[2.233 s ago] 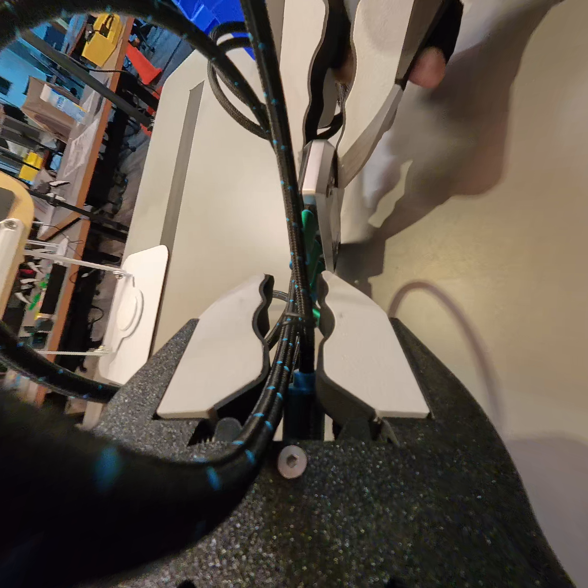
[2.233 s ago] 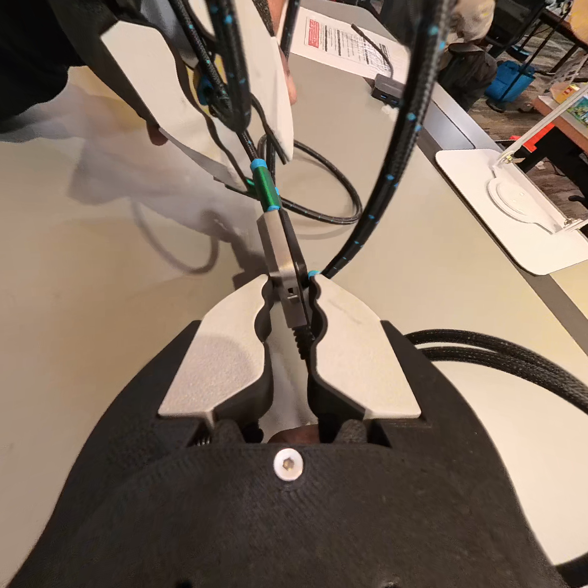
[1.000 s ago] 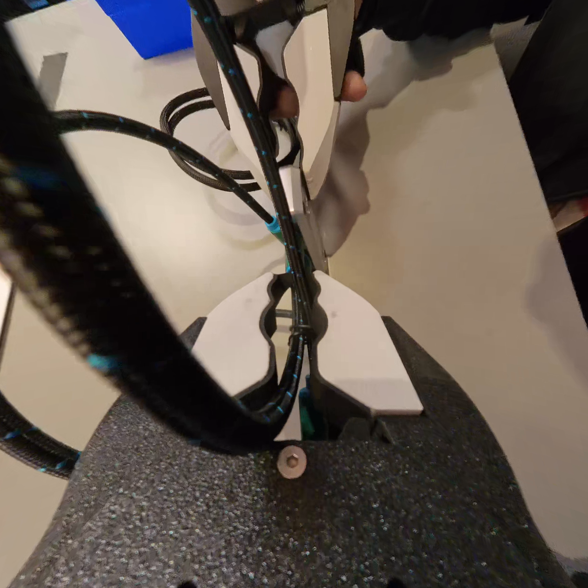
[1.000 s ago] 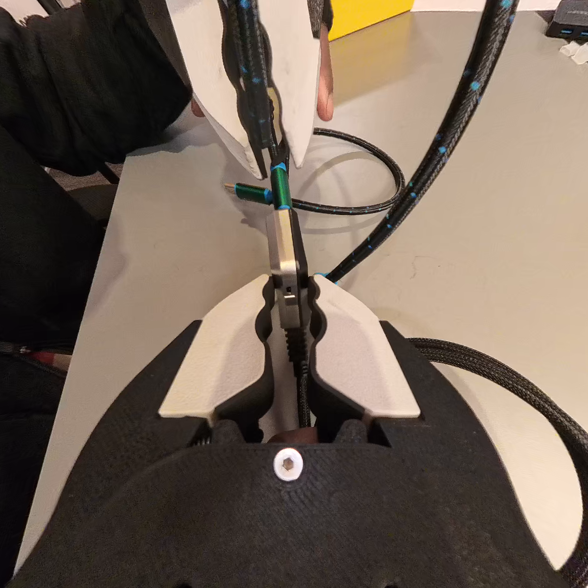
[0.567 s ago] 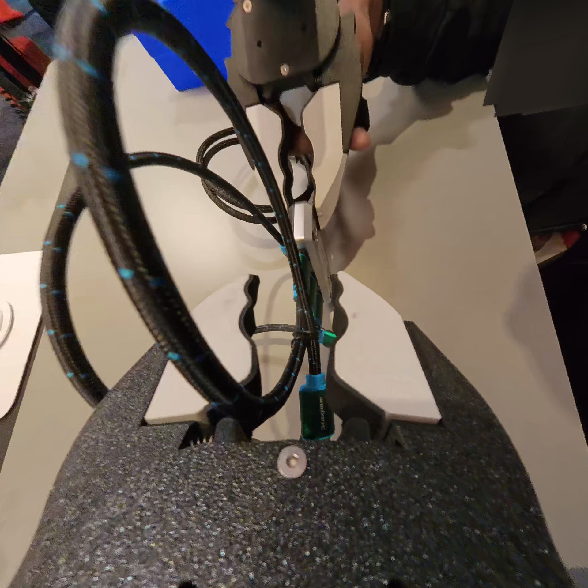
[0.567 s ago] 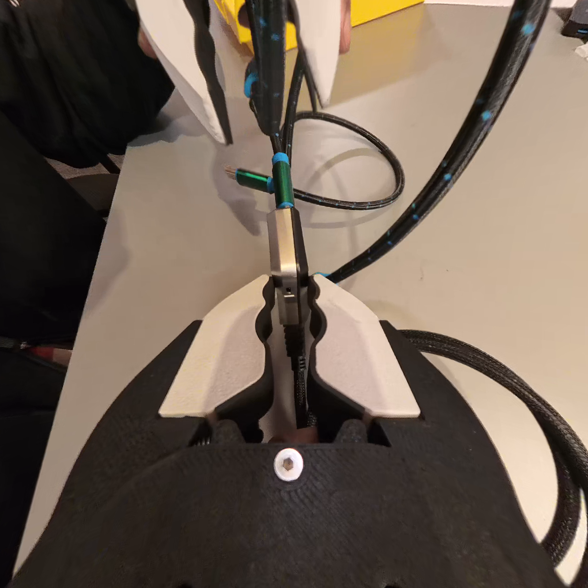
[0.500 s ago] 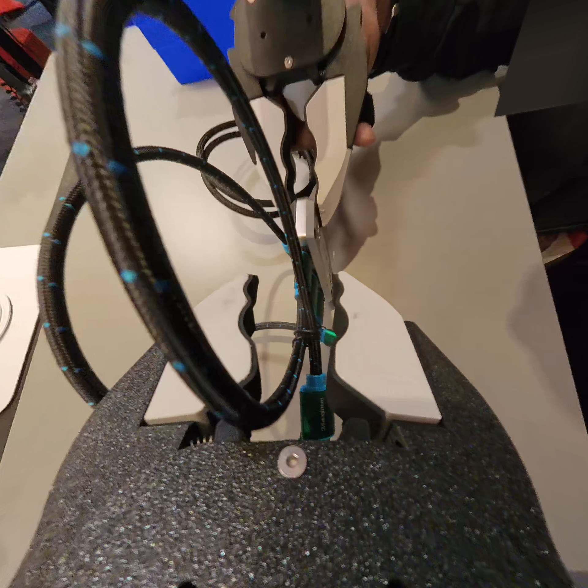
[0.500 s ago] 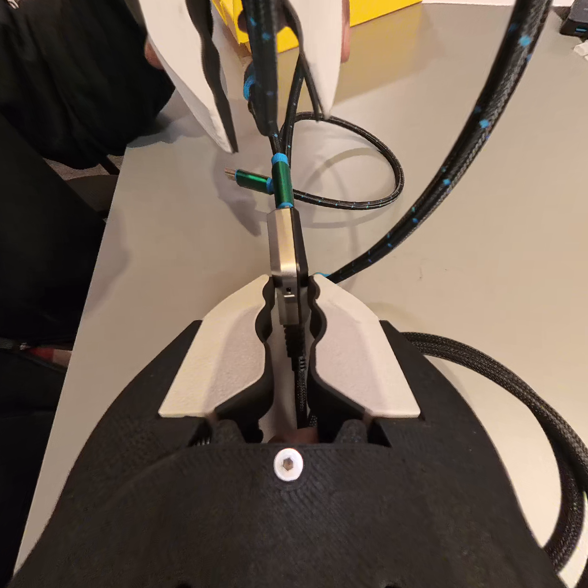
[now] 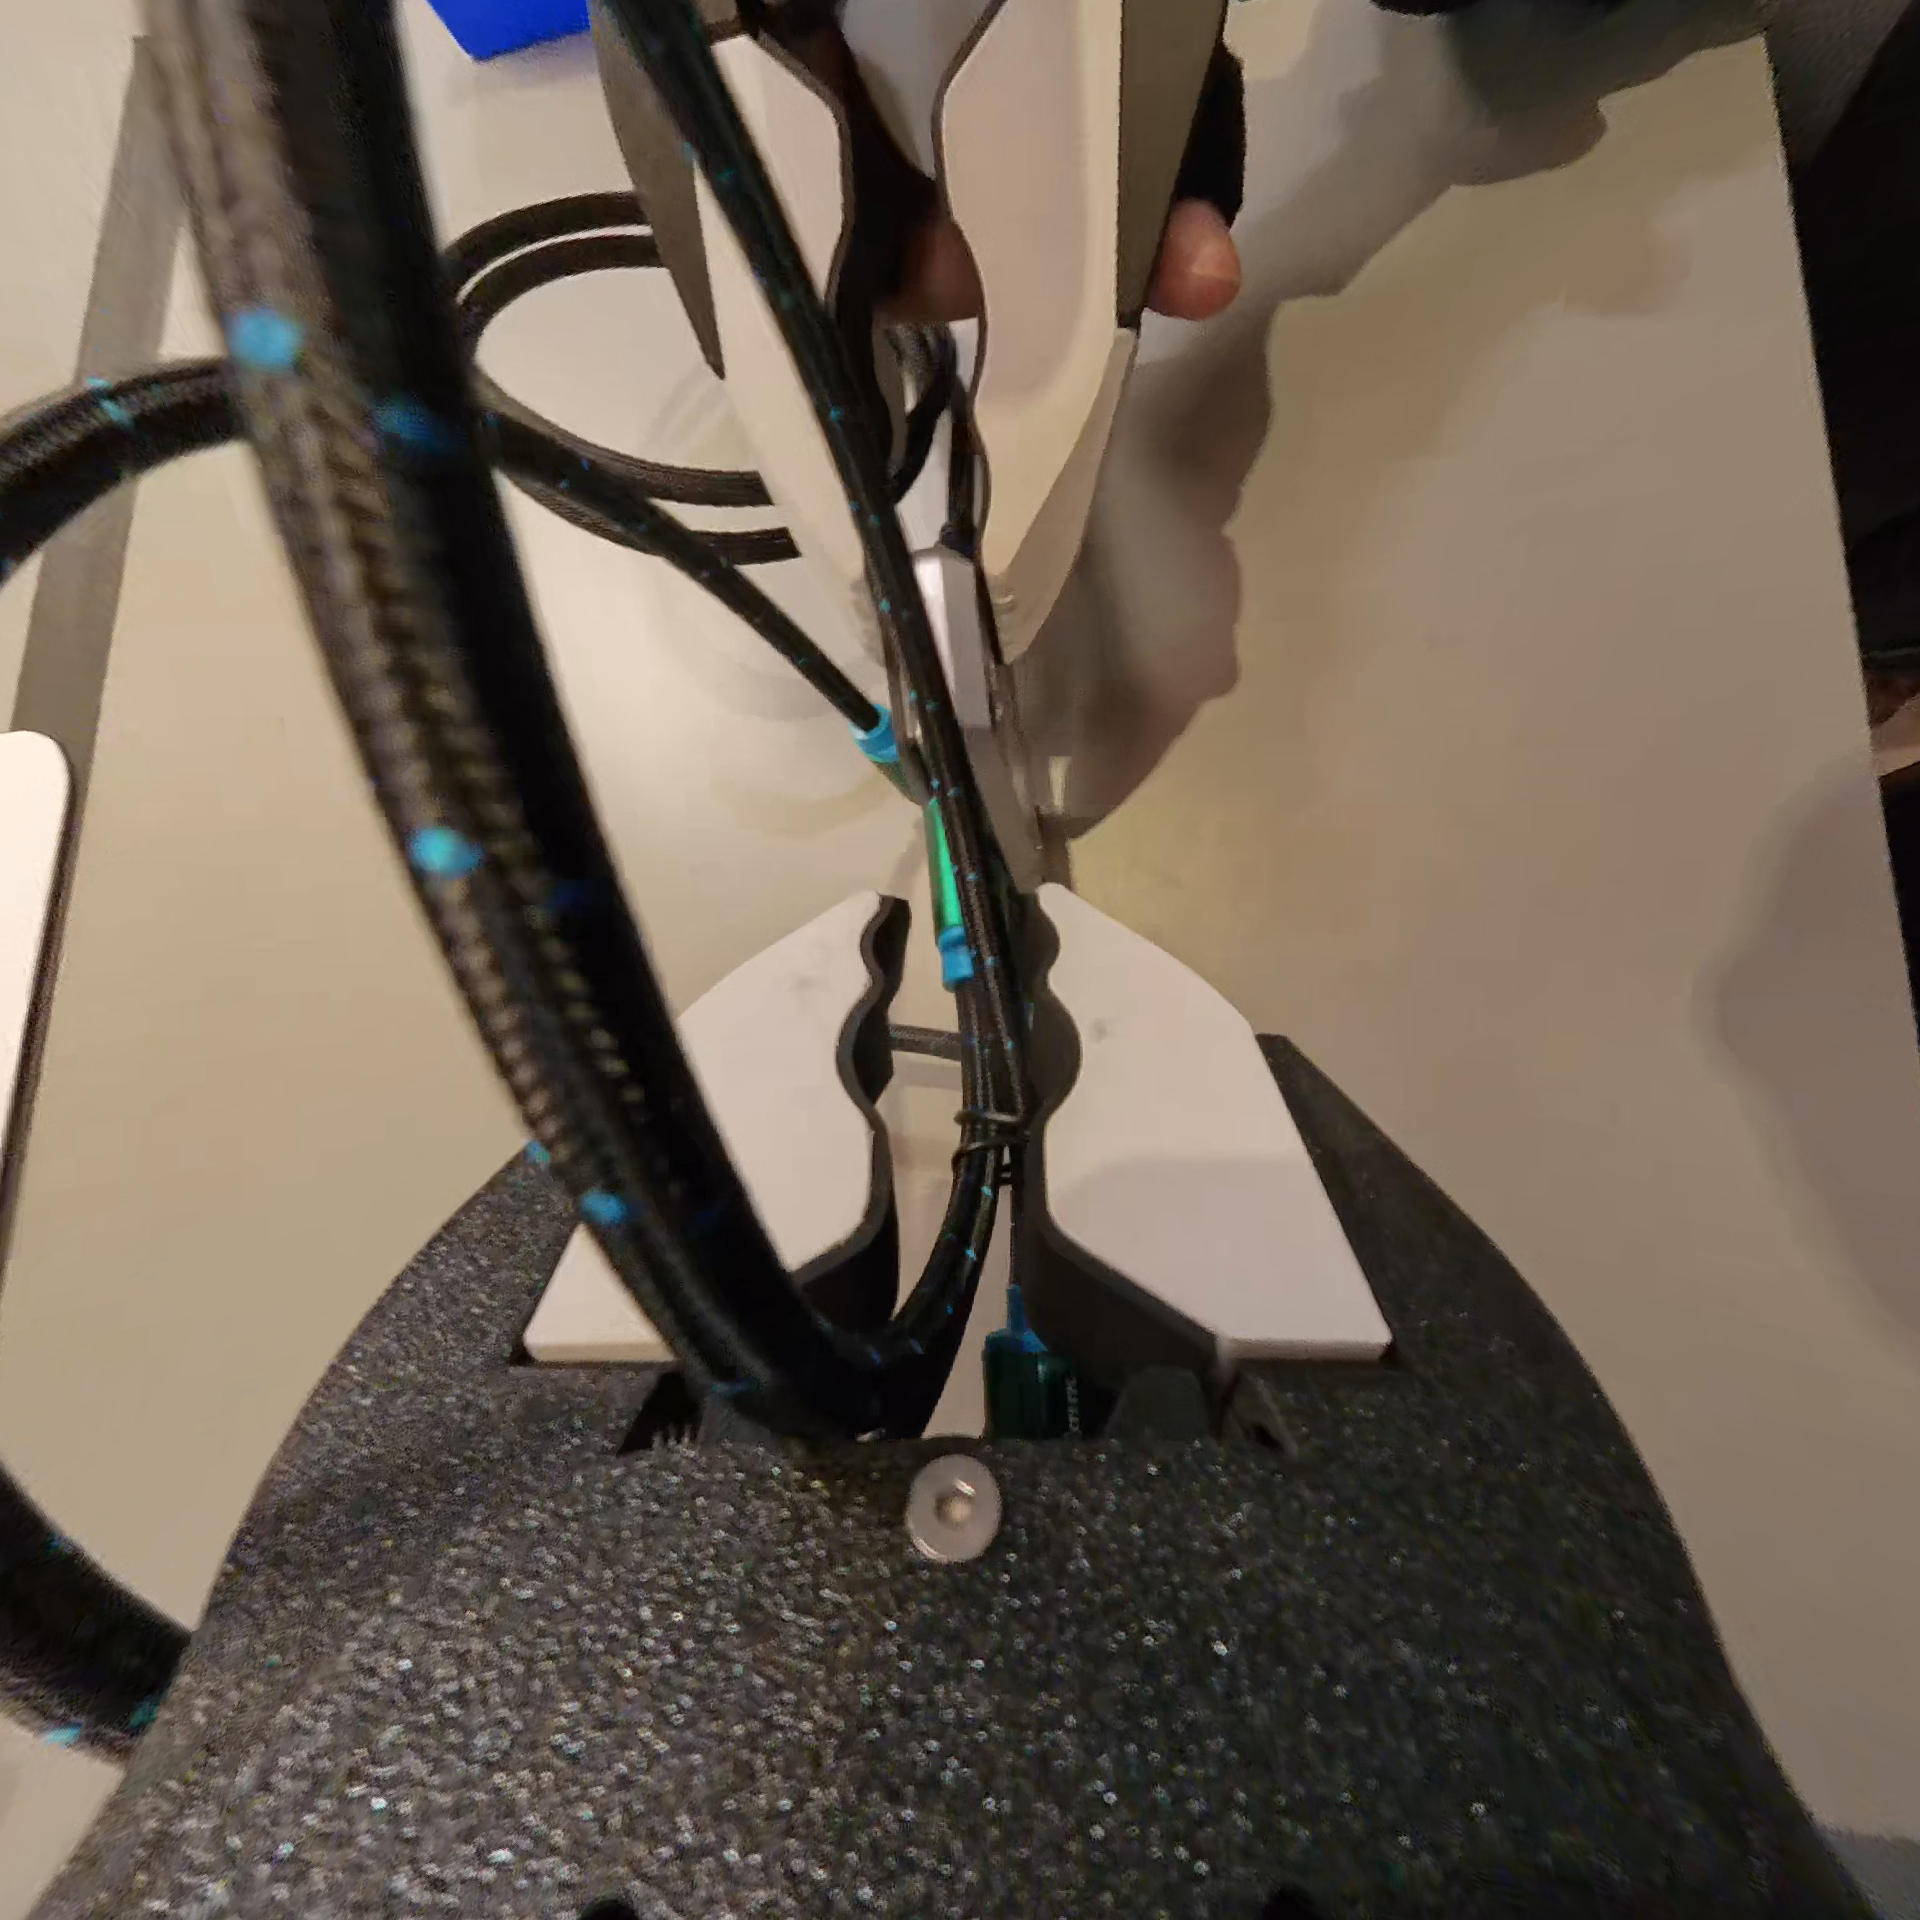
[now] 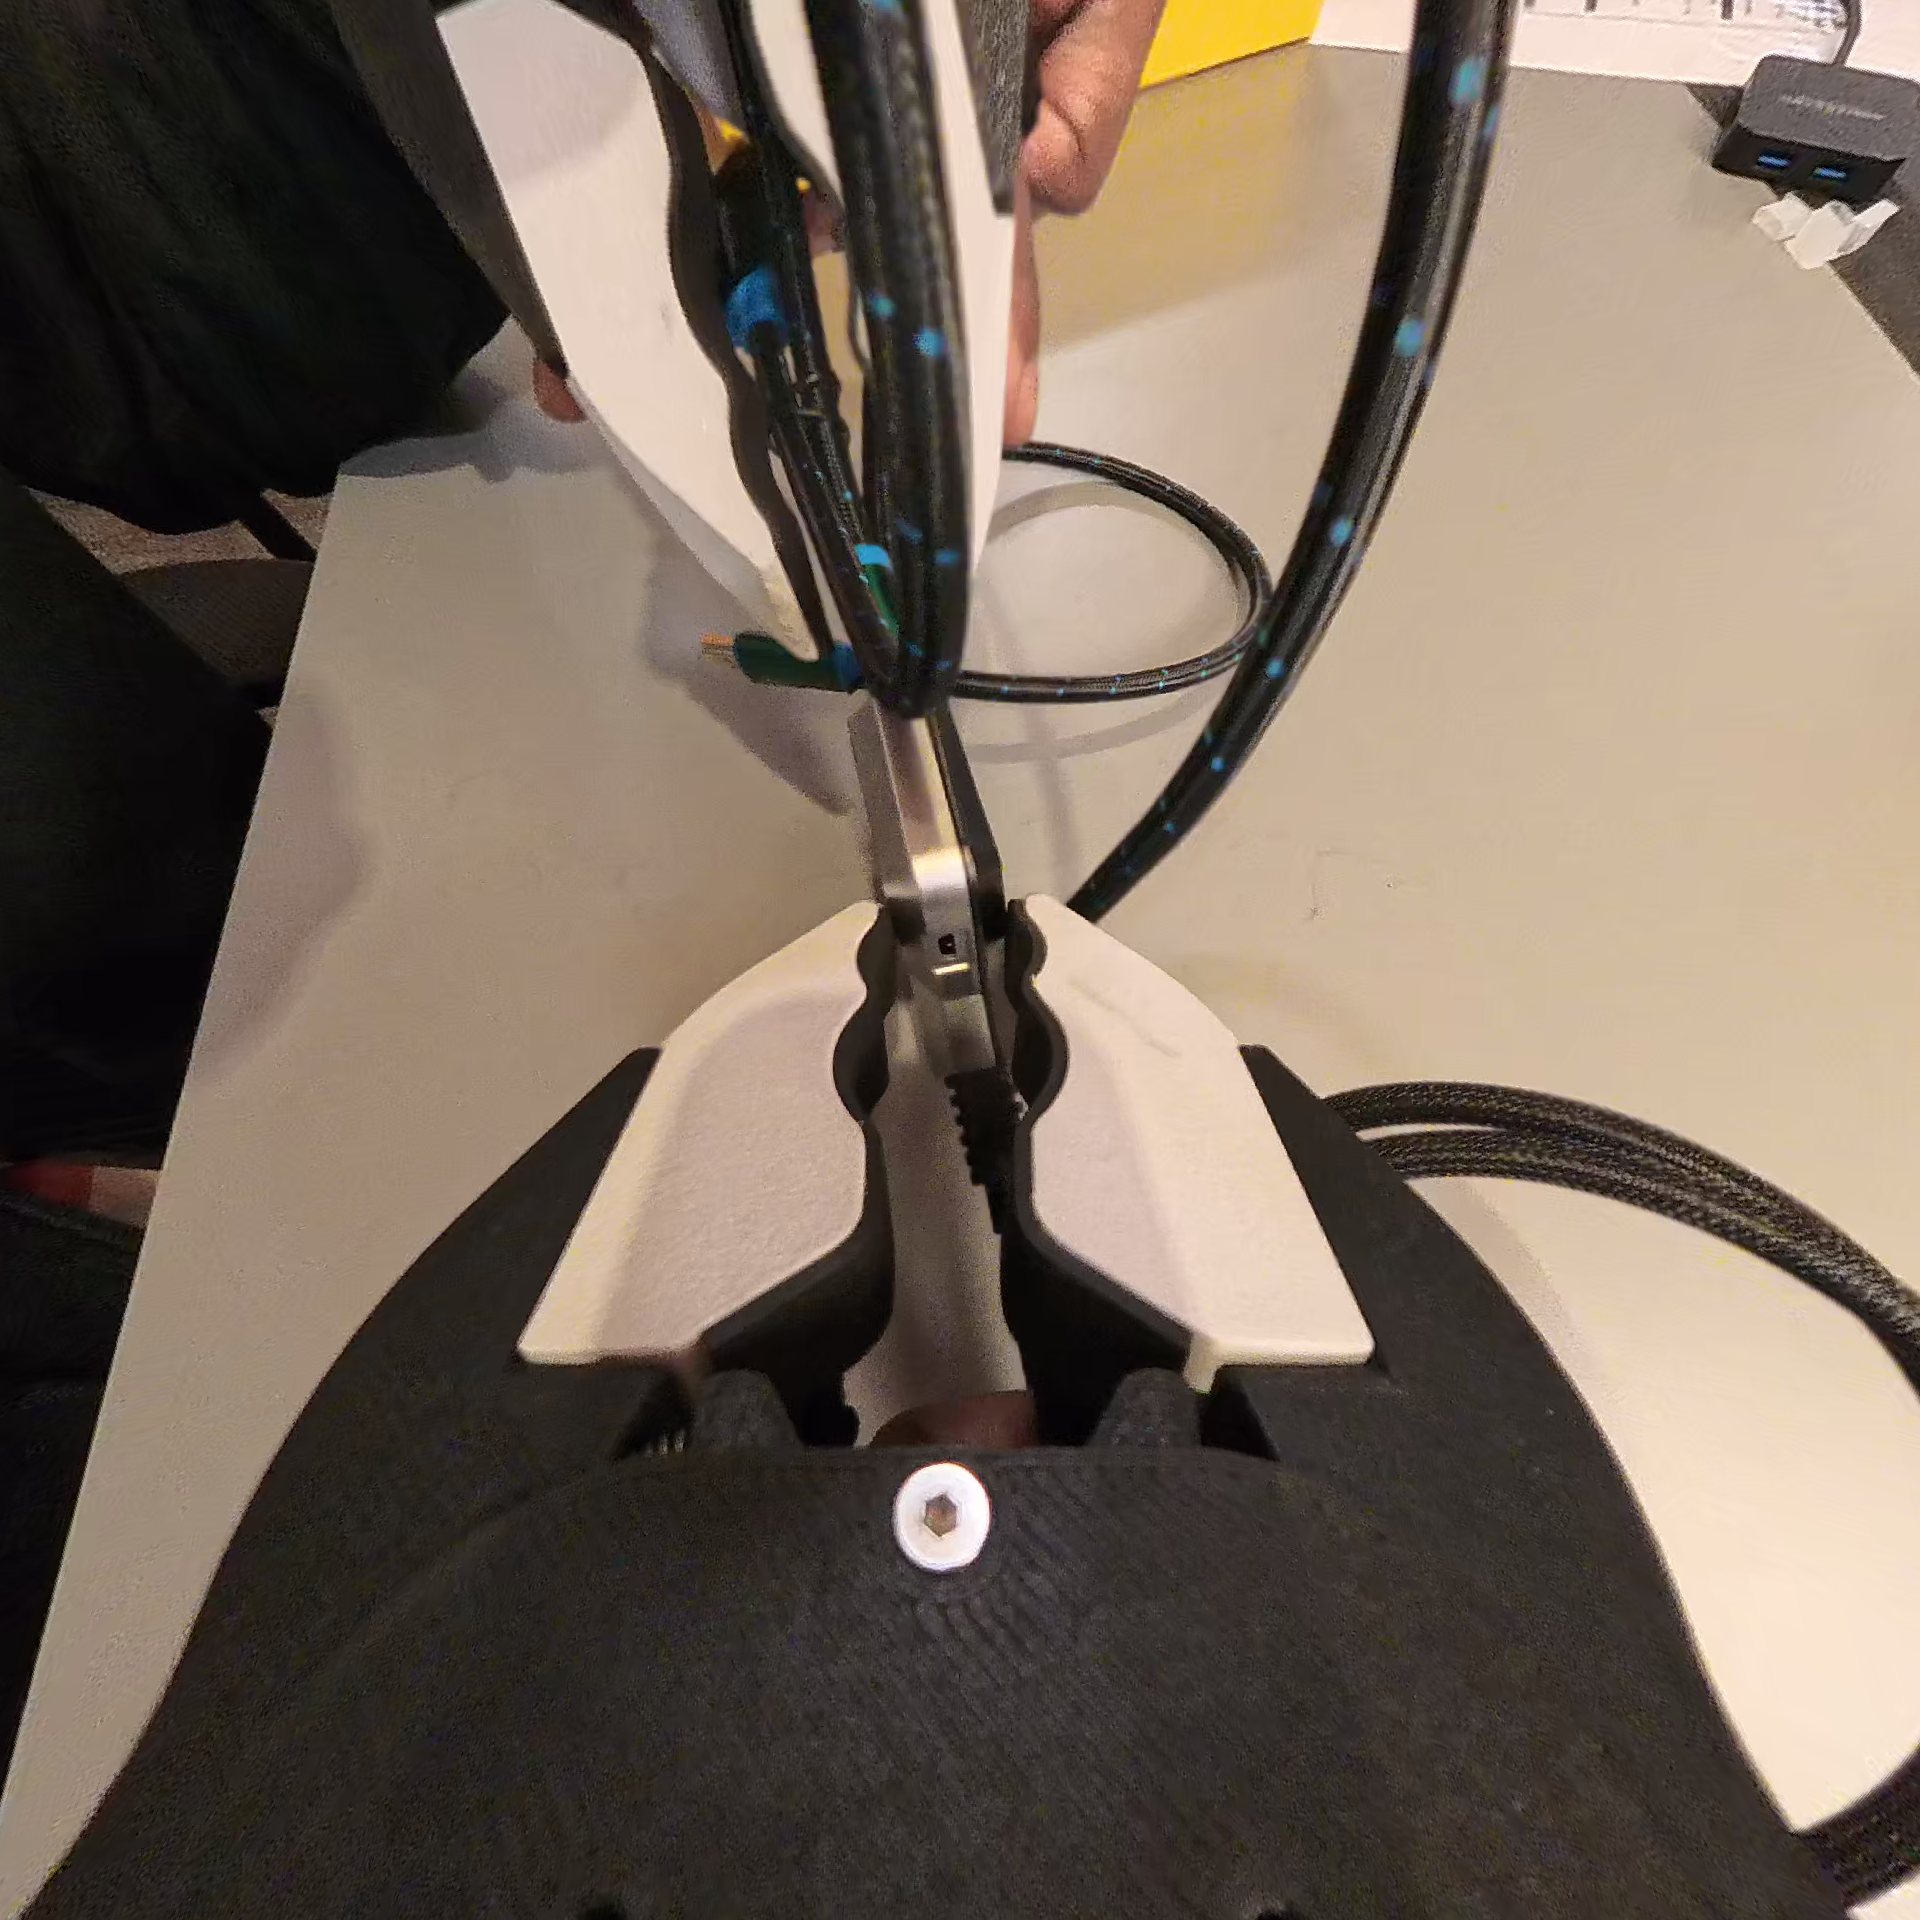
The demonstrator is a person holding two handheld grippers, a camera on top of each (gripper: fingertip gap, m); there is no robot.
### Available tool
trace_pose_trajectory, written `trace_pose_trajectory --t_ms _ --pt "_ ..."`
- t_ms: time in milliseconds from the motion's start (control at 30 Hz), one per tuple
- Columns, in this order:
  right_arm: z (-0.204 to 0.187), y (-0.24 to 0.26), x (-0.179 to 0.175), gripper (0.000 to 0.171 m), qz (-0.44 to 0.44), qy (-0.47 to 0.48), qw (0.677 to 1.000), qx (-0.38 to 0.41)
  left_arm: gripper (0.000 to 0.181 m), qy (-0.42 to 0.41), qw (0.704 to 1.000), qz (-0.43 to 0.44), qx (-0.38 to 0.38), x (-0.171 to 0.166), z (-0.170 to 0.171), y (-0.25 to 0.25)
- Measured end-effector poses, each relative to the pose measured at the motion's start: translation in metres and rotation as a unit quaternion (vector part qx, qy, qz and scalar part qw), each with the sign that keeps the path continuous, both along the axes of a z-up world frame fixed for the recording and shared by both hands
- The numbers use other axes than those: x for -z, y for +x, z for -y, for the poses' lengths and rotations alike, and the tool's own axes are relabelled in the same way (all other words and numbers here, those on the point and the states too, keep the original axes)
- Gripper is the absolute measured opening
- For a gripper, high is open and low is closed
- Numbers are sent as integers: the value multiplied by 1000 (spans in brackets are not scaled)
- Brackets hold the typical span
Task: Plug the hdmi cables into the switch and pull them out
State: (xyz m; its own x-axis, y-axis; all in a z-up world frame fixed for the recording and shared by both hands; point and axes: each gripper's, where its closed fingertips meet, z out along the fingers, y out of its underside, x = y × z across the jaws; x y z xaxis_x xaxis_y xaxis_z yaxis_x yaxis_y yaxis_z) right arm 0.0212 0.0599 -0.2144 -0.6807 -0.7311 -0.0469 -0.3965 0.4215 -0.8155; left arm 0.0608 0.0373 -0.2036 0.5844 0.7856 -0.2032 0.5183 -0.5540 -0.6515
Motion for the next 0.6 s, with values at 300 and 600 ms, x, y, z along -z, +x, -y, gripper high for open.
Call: trace_pose_trajectory --t_ms 300,600 --pt "8 -11 -2 20 5 -11 999 33 15 40 999 0 -13 15 4 -7" --pt "22 -46 -15 24 -14 -82 988 127 13 194 978 -15 -70 16 20 -28"
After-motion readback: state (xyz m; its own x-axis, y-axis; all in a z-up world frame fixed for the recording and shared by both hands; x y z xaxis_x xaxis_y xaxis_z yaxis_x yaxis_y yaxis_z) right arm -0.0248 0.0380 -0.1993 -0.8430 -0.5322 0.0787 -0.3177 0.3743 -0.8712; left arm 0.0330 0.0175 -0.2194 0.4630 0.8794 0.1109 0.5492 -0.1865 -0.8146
